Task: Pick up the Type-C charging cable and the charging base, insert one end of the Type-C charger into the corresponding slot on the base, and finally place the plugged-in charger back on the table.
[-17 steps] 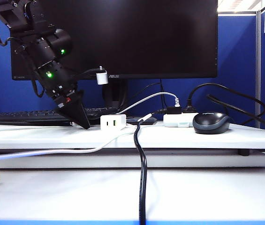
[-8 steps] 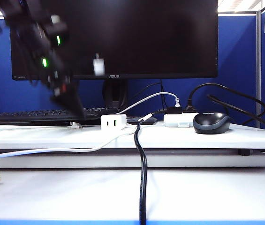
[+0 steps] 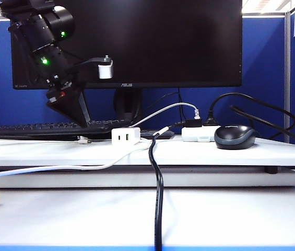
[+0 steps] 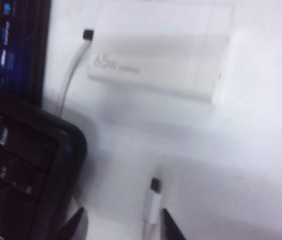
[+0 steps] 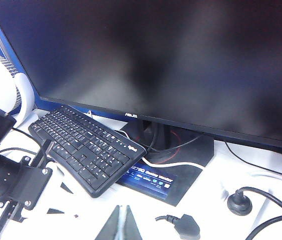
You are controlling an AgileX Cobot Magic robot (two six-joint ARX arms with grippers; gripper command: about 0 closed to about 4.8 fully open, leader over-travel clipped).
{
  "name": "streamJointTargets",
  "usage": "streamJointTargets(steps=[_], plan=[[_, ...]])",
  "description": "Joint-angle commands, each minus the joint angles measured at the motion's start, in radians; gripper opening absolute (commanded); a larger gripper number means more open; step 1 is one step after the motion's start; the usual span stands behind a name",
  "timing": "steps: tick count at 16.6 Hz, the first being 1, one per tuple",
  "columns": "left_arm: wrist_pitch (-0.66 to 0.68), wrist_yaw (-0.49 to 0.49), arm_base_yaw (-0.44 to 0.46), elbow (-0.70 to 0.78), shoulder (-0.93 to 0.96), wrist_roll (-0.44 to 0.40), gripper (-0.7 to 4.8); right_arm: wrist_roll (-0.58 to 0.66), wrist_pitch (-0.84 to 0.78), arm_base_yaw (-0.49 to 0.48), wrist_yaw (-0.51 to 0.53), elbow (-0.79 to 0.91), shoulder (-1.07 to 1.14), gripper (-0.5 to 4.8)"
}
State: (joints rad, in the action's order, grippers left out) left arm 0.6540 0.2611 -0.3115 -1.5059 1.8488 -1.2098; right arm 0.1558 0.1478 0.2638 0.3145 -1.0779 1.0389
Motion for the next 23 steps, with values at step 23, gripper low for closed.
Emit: streamJointTargets(steps=[23], plan=[[0.153, 0.058, 0.044, -0.121, 0.132, 0.013, 1.78, -0.003, 0.014, 0.000, 0.029, -0.005, -0.003, -0.01]])
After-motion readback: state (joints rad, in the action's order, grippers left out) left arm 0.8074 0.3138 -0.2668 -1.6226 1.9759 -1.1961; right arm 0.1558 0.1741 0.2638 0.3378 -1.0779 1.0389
